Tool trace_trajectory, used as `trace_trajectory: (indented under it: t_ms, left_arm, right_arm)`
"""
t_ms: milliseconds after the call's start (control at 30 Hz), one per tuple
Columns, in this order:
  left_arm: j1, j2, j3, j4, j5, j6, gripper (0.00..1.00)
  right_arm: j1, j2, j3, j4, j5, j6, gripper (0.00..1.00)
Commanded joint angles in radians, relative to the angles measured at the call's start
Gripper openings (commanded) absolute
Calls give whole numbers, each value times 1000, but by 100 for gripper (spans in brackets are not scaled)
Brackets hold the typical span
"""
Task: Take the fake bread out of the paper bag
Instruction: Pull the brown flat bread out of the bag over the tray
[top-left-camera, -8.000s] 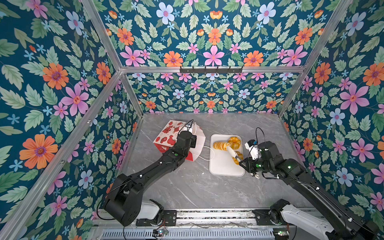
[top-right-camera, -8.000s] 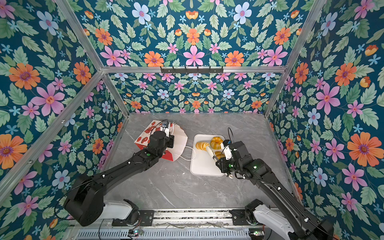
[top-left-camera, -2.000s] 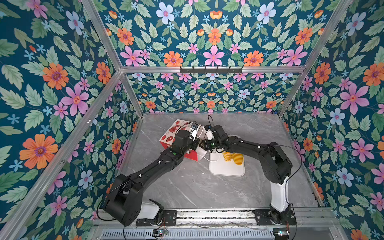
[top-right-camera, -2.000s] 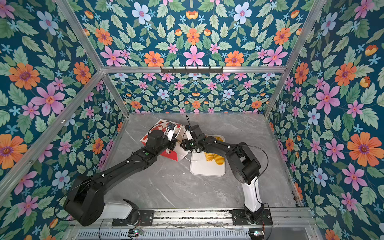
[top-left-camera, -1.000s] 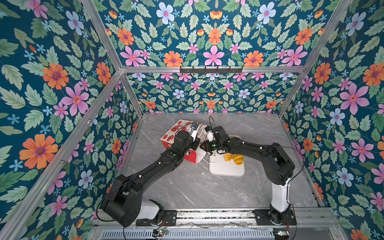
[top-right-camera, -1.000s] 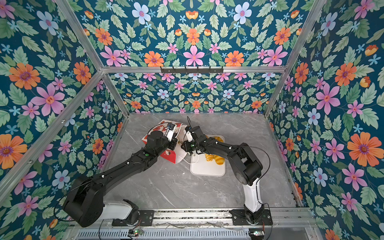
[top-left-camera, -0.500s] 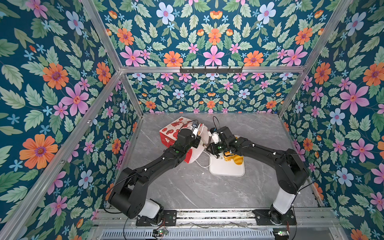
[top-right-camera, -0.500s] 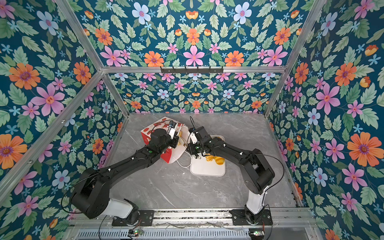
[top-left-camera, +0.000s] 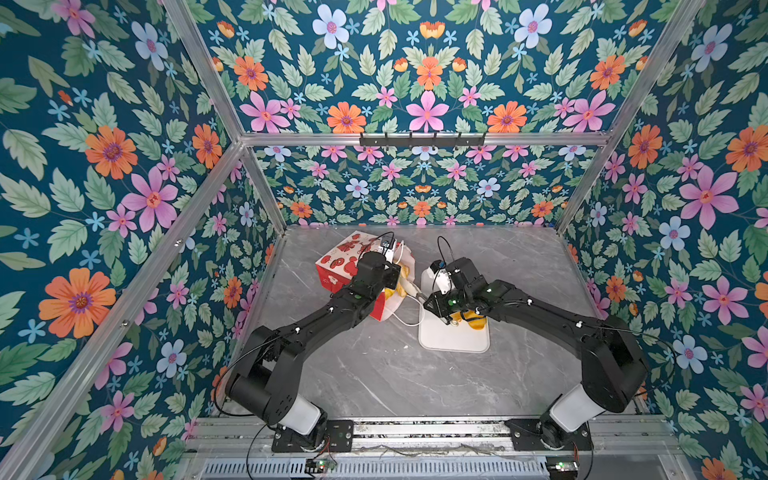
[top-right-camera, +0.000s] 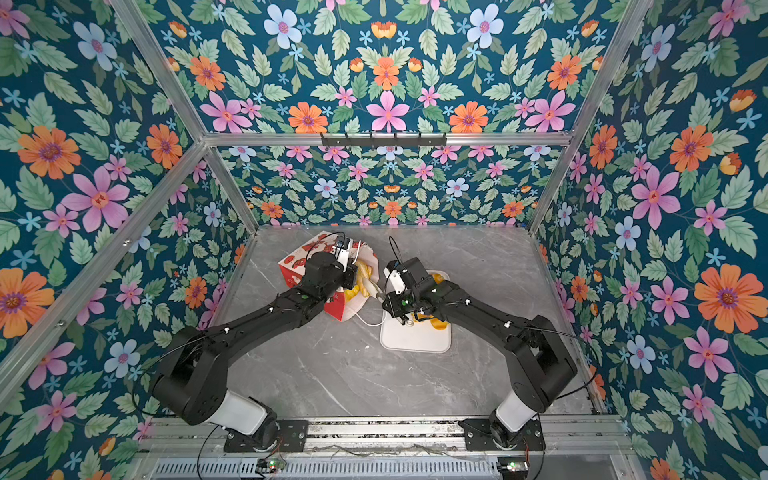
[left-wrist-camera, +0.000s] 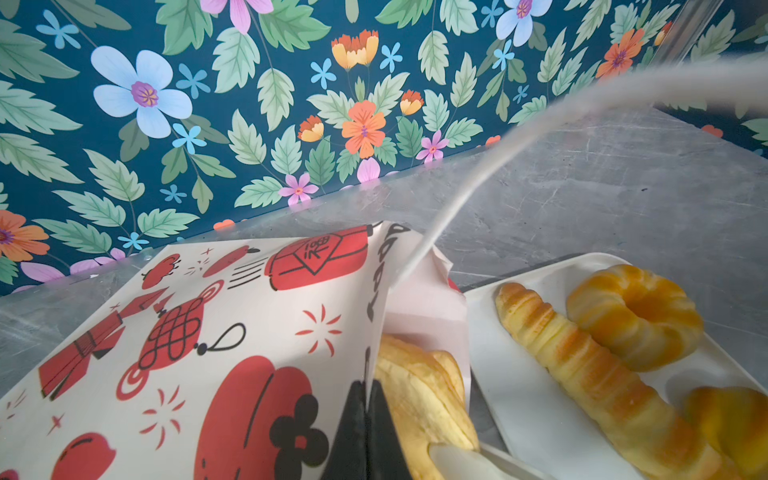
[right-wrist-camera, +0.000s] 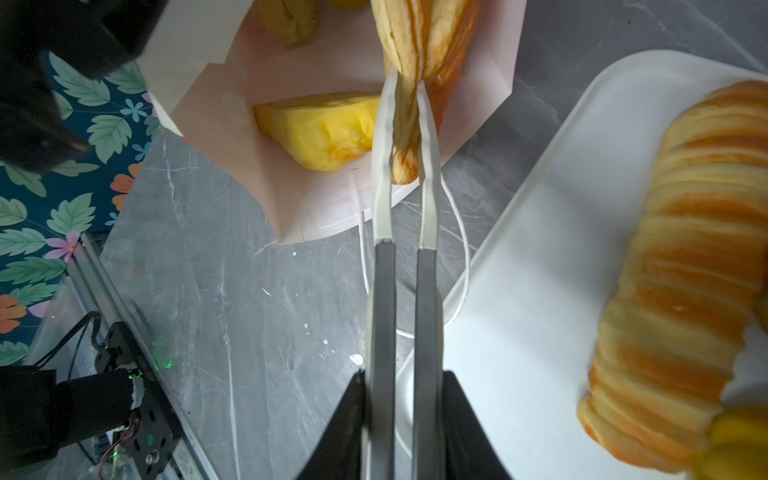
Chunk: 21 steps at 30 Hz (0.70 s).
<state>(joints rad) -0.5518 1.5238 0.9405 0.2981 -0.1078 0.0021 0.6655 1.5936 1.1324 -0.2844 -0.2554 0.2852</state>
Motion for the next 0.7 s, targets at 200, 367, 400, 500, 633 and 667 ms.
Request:
trace_trajectory:
  t_ms: [200, 367, 400, 500, 633, 667]
  left_arm:
    - [8, -10, 16, 13, 10, -55, 0]
    - [19, -1, 27, 10, 19, -71, 0]
    - [21, 0, 30, 10, 23, -74, 0]
    - [27, 4, 33, 15, 39, -87, 0]
    - [39, 3, 34, 9, 30, -106, 0]
    - [42, 1, 32, 8, 32, -109, 0]
  right_arm:
    - [2, -131, -58, 128, 93, -14, 27]
    - [3, -165, -66, 85, 121, -44, 28]
    - [3, -165, -66, 77, 126, -46, 28]
    - [3, -165, -81, 90, 137, -43, 27]
    - [3, -207, -106, 59, 133, -40, 27]
    - [3, -227, -122, 59, 134, -41, 27]
